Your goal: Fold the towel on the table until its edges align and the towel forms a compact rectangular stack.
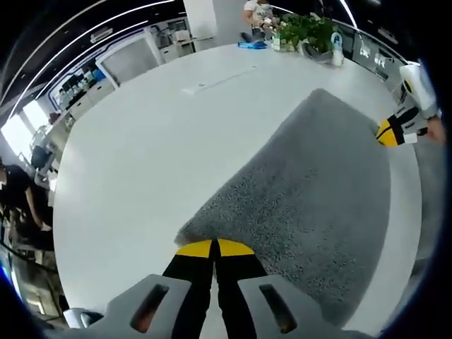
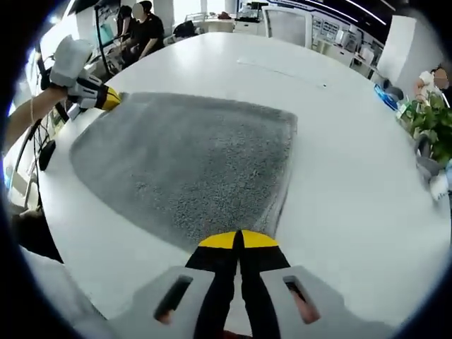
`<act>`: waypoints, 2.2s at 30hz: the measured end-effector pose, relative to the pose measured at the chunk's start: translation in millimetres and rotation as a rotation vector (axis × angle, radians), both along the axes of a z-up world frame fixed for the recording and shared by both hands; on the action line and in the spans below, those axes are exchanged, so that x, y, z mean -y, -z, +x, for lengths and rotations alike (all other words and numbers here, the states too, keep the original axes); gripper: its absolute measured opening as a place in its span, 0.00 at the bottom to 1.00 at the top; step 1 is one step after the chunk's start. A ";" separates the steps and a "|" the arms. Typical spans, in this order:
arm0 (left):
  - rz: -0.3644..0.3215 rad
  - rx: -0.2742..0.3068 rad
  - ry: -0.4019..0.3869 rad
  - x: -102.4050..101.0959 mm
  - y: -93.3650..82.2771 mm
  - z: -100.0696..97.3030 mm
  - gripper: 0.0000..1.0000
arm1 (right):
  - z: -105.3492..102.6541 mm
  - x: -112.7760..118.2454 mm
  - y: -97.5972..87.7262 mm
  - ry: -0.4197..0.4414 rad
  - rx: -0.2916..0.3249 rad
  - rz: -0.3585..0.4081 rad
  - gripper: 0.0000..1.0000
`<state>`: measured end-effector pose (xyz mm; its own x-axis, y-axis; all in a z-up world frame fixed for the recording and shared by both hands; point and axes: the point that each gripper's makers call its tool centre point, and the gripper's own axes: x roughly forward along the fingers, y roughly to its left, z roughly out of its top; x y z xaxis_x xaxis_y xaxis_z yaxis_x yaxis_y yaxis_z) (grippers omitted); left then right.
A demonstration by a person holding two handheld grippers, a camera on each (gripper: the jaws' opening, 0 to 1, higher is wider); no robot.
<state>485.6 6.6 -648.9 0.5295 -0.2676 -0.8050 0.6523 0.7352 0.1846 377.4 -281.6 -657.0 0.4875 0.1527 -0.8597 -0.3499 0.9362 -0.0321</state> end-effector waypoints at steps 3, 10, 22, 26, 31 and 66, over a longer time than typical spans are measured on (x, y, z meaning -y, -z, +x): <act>0.008 0.008 -0.006 -0.1 0.2 0.1 0.01 | -0.1 1.5 0.3 0.048 -0.035 0.041 0.00; 0.038 0.038 0.017 0.6 -0.2 -0.7 0.01 | -0.1 1.1 1.5 0.023 -0.062 0.034 0.00; 0.064 0.003 0.024 2.7 0.6 -3.6 0.01 | 10.9 7.6 2.5 0.024 -0.089 0.024 0.00; 0.062 -0.003 0.024 4.3 1.4 -6.8 0.01 | 18.5 12.8 2.6 -0.028 -0.062 -0.030 0.00; 0.078 -0.006 0.046 6.4 3.7 -15.6 0.01 | 28.0 19.0 2.3 -0.039 -0.059 -0.055 0.00; 0.034 -0.084 -0.086 43.9 6.4 -77.5 0.01 | 53.2 62.0 3.7 -0.194 -0.153 -0.194 0.00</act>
